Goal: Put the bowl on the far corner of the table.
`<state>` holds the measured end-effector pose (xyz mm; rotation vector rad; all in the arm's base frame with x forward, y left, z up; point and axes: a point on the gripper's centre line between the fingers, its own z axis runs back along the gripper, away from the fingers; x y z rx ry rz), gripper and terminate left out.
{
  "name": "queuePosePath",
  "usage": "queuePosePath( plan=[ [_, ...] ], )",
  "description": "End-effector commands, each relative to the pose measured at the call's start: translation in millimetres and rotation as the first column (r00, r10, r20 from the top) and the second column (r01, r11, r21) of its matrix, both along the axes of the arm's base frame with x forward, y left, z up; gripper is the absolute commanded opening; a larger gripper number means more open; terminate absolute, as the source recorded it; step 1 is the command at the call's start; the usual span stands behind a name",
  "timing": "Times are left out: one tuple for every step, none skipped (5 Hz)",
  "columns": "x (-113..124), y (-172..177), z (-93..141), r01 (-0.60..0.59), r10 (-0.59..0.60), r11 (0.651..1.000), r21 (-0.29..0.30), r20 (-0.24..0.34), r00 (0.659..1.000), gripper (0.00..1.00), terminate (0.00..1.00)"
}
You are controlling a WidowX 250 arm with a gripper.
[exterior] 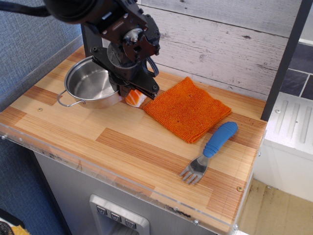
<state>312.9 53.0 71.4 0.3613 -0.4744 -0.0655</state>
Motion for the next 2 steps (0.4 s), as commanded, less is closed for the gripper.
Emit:
queuePosePath(
  plan=[
    [32.5,26.6,0.8,-0.046,0.046,0.999,0.025,0.010,0.999,0.00,0.00],
    [47.8,45.9,-6.2,-0.083,0.083,0.996,0.031,0.011,0.997,0.00,0.00]
  ],
)
